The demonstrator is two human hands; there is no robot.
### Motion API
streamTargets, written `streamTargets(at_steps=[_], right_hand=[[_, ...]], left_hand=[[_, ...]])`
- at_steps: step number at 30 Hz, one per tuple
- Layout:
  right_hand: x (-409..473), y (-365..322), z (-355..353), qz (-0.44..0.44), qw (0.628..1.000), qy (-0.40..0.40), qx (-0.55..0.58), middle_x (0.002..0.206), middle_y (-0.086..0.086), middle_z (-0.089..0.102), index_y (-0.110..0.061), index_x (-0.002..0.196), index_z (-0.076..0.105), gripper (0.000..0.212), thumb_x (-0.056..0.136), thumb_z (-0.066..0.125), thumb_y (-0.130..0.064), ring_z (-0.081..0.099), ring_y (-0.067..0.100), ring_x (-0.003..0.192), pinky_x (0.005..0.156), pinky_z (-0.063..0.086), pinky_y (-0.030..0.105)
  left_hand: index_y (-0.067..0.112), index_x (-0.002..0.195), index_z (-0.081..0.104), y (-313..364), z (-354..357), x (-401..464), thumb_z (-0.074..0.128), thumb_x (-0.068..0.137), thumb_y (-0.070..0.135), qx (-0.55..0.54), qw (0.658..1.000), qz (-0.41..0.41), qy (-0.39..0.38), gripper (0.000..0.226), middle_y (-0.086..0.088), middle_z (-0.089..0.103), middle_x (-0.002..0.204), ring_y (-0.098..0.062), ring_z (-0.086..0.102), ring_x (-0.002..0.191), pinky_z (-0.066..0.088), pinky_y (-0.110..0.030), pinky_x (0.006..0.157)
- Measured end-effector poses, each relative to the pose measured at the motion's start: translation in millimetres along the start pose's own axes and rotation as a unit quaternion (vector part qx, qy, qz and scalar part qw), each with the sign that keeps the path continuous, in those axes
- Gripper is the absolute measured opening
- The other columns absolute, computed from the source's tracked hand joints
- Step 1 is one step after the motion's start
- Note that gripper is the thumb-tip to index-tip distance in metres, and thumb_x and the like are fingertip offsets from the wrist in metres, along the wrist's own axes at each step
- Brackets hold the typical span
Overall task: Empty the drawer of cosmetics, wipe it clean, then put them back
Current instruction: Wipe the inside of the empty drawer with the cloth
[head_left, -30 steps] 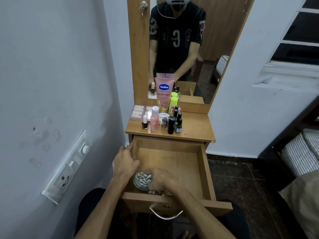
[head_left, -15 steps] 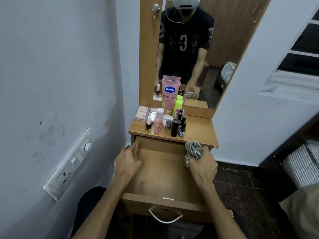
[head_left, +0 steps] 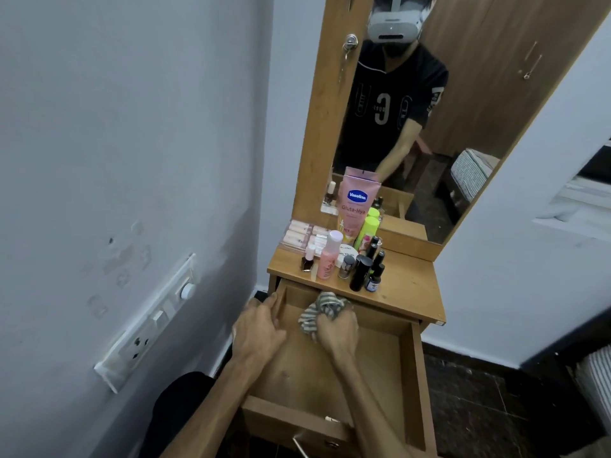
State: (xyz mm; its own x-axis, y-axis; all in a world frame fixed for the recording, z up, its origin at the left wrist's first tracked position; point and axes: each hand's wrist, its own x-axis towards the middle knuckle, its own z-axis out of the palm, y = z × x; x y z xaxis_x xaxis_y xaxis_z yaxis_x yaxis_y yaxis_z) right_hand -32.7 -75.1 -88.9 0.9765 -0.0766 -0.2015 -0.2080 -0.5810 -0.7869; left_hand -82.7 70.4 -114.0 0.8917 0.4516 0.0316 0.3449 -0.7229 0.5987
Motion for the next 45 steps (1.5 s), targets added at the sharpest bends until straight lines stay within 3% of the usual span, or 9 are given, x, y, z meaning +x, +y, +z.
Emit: streamTargets(at_steps=[3,7,10,16,22,25,31,36,45], right_hand=[[-2.4,-15.8,35.0,-0.010,0.984,-0.135,0.114,0.118,0.004,0.071,-0.021,0.132,0.057,0.036,0.105,0.051,-0.044,0.070,0.022,0.105,0.099,0.055,0.047],[11.7,-32.0,55.8,0.050,0.979,-0.137,0.142,0.145,0.006,0.059,-0.021,0.147,0.054,0.065,0.105,0.029,-0.064,0.056,0.029,0.132,0.115,0.042,0.045],[11.7,-35.2,51.9,0.044,0.984,-0.137,0.105,0.132,0.007,0.067,-0.018,0.128,0.067,0.054,0.105,0.039,-0.058,0.062,0.026,0.117,0.101,0.047,0.033],[-6.6,-21.3,41.9,0.019,0.978,-0.183,0.101,0.080,0.010,0.070,-0.020,0.074,0.059,0.027,0.096,0.067,-0.034,0.059,0.020,0.077,0.070,0.044,0.030],[-48.2,-7.8,18.2,0.005,0.925,-0.379,0.020,0.091,0.003,0.078,-0.014,0.093,0.071,0.010,0.085,0.073,-0.020,0.074,0.016,0.081,0.079,0.063,0.033],[-63.9,-4.1,17.2,-0.049,0.921,-0.383,-0.050,0.105,0.010,0.076,-0.012,0.108,0.069,0.029,0.079,0.069,-0.013,0.073,0.025,0.096,0.091,0.060,0.040],[-75.8,5.2,-1.6,-0.107,0.908,-0.352,-0.201,0.135,0.013,0.064,-0.017,0.134,0.064,0.038,0.099,0.064,-0.030,0.060,0.031,0.125,0.106,0.048,0.041],[-75.5,18.0,-46.6,-0.136,0.880,-0.354,-0.285,0.104,-0.001,0.070,-0.033,0.097,0.071,0.021,0.089,0.058,-0.047,0.065,0.022,0.100,0.079,0.049,0.033],[-64.7,36.0,-112.5,-0.044,0.841,-0.315,-0.438,0.103,0.002,0.071,-0.015,0.100,0.072,0.045,0.091,0.066,-0.059,0.067,0.021,0.097,0.090,0.055,0.037]], left_hand=[[0.027,0.142,0.052,1.1,-2.3,-1.0,0.067,0.088,0.037,-0.019,1.000,0.002,-0.006,0.057,-0.004,0.060,0.111,-0.021,0.060,0.104,0.051,-0.036,0.093],[0.025,0.134,0.059,1.8,-4.9,-2.7,0.068,0.086,0.038,-0.046,0.999,0.005,0.002,0.051,0.001,0.058,0.098,-0.017,0.055,0.090,0.047,-0.030,0.080],[0.029,0.121,0.068,0.5,-10.7,-1.3,0.062,0.087,0.033,-0.103,0.995,-0.008,-0.003,0.035,0.013,0.060,0.084,-0.011,0.054,0.078,0.046,-0.029,0.072],[0.037,0.115,0.074,-11.5,-32.9,7.8,0.042,0.095,0.023,-0.191,0.974,-0.075,-0.095,0.040,0.008,0.072,0.108,-0.016,0.063,0.096,0.053,-0.038,0.093],[0.026,0.105,0.076,-6.4,-38.1,6.0,0.038,0.093,0.032,-0.182,0.972,-0.097,-0.112,0.040,-0.001,0.072,0.104,-0.023,0.064,0.096,0.051,-0.042,0.096],[0.027,0.093,0.068,1.1,-30.0,-3.1,0.041,0.095,0.036,-0.124,0.985,-0.077,-0.091,0.028,0.007,0.065,0.084,-0.013,0.058,0.077,0.046,-0.035,0.080],[0.032,0.117,0.056,3.0,-18.8,-20.4,0.056,0.091,0.033,-0.072,0.993,-0.029,-0.092,0.025,0.016,0.060,0.089,-0.002,0.054,0.075,0.041,-0.026,0.064],[0.023,0.134,0.049,1.4,-11.0,-31.1,0.068,0.084,0.027,-0.016,0.997,-0.006,-0.075,0.054,-0.001,0.059,0.126,-0.016,0.058,0.105,0.050,-0.040,0.095],[0.014,0.141,0.051,10.0,-8.3,-35.9,0.064,0.087,0.033,0.177,0.974,0.141,-0.017,0.058,-0.009,0.040,0.152,-0.024,0.040,0.139,0.038,-0.040,0.116]])
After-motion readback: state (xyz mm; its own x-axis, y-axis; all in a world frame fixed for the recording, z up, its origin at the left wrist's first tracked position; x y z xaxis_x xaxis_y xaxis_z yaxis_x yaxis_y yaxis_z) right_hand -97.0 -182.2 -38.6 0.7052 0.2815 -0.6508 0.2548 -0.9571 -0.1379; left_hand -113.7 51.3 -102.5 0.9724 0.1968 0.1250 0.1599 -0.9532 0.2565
